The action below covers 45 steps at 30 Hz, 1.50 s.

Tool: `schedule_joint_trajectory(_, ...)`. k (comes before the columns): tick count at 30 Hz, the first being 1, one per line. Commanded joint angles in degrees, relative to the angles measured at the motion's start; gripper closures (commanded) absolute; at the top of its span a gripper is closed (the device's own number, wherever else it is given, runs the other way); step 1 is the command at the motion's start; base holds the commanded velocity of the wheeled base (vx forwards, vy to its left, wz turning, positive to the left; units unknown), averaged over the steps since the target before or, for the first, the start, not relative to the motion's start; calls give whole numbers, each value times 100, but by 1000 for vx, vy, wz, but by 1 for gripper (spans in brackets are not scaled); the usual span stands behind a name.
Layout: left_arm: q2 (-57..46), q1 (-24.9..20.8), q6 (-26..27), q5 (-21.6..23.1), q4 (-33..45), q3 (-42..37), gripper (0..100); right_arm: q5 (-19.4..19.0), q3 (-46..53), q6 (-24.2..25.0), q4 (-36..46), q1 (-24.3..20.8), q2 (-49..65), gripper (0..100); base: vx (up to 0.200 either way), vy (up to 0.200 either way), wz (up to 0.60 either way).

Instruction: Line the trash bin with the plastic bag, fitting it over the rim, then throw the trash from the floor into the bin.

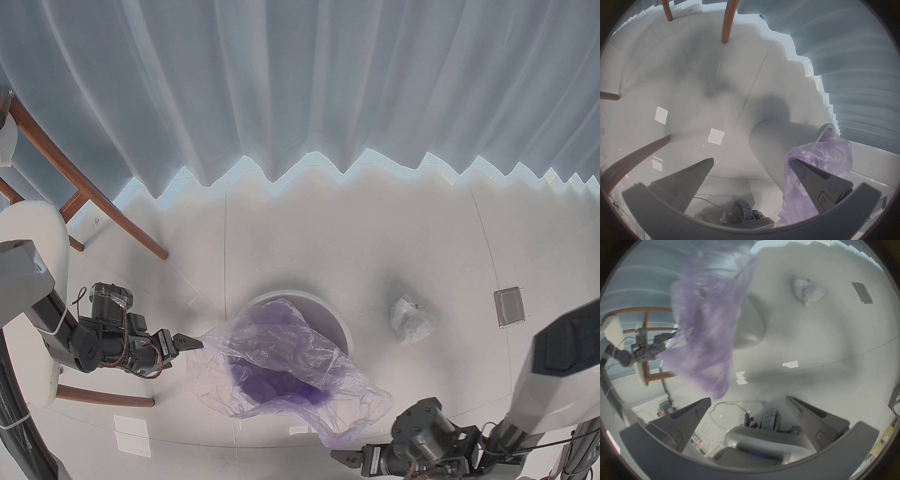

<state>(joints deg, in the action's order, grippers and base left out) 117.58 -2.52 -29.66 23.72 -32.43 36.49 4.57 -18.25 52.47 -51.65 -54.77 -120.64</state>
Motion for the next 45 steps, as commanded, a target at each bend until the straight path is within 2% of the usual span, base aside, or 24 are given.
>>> schedule_joint_trajectory(1, -631, -126, 4, 45, 0, -212, 0, -993, 1728, -70, -1383, -622, 1745, 0, 0, 0, 0)
schedule_joint_trajectory(3, -666, -152, 13, 36, 0, -238, 0, -1345, 1825, -88, -1462, -675, 2290, 0, 0, 0, 0)
schedule_joint_trajectory(7, -666, -161, 22, 18, -9, -256, 0, -1661, 1816, -96, -1066, -666, 3486, 0, 0, 0, 0)
schedule_joint_trajectory(8, -666, -161, 22, 27, 0, -247, 0, -2004, 1728, -88, -1058, -631, 3952, 0, 0, 0, 0)
schedule_joint_trajectory(9, -666, -161, 22, 27, -9, -256, 0, -2162, 1588, -88, -1066, -587, 4206, 0, 0, 0, 0)
schedule_joint_trajectory(11, -666, -161, 22, 27, -9, -256, 0, -2197, 1333, -79, -1058, -464, 4356, 0, 0, 0, 0)
schedule_joint_trajectory(12, -666, -161, 22, 27, -9, -247, 0, -2197, 946, -79, -996, -157, 4329, 0, 0, 0, 0)
schedule_joint_trajectory(13, -666, -152, 22, 27, -9, -247, 0, -2197, 946, -79, -996, -157, 4329, 0, 0, 0, 0)
schedule_joint_trajectory(14, -675, -134, 22, 27, -9, -238, 0, -2224, 375, -79, -873, 300, 4013, 0, 0, 0, 0)
schedule_joint_trajectory(16, -675, -134, 22, 18, -9, -247, 0, -2189, -258, -114, -811, 714, 3494, 0, 0, 0, 0)
schedule_joint_trajectory(17, -675, -134, 22, 18, -9, -247, 0, -2189, -302, -114, -811, 749, 3451, 0, 0, 0, 0)
schedule_joint_trajectory(18, -684, -152, 22, 1, -9, -247, 0, -2145, -838, -202, -838, 1091, 2818, 0, 0, 0, 0)
schedule_joint_trajectory(20, -710, -152, 22, -8, -9, -247, 0, -2109, -1023, -263, -855, 1188, 2572, 0, 0, 0, 0)
schedule_joint_trajectory(21, -736, -152, 22, -8, -9, -247, 0, -1890, -1532, -492, -855, 1311, 1833, 0, 0, 0, 0)
schedule_joint_trajectory(22, -736, -152, 22, -8, -9, -247, 0, -1819, -1647, -545, -864, 1311, 1675, 0, 0, 0, 0)
schedule_joint_trajectory(23, -763, -152, 22, 36, -9, -238, 0, -1565, -1928, -703, -882, 1311, 1183, 0, 0, 0, 0)
schedule_joint_trajectory(24, -763, -152, 22, 36, -9, -238, 0, -1565, -1928, -703, -882, 1311, 1183, 0, 0, 0, 0)
schedule_joint_trajectory(25, -754, -152, 22, 36, -150, -212, 0, -1301, -2253, -887, -996, 1267, 638, 0, 0, 0, 0)
schedule_joint_trajectory(26, -754, -152, 22, 36, -150, -212, 0, -1301, -2253, -887, -996, 1267, 638, 0, 0, 0, 0)
schedule_joint_trajectory(30, -736, -152, 4, -26, -932, -300, 0, -1301, -2341, -870, -1101, 960, 190, 0, 0, 0, 0)
schedule_joint_trajectory(35, -1193, -354, -5, -17, -1319, -713, 0, -1301, -2306, -861, -1101, 775, -21, 0, 0, 0, 0)
schedule_joint_trajectory(41, -1853, -512, -5, 36, -1292, -1056, 0, -1257, -2227, -914, -1585, 837, -434, 0, 0, 0, 0)
schedule_joint_trajectory(45, -2327, -899, -31, 194, -1108, -1337, 0, -1257, -1928, -896, -1638, 758, -425, 0, 0, 0, 0)
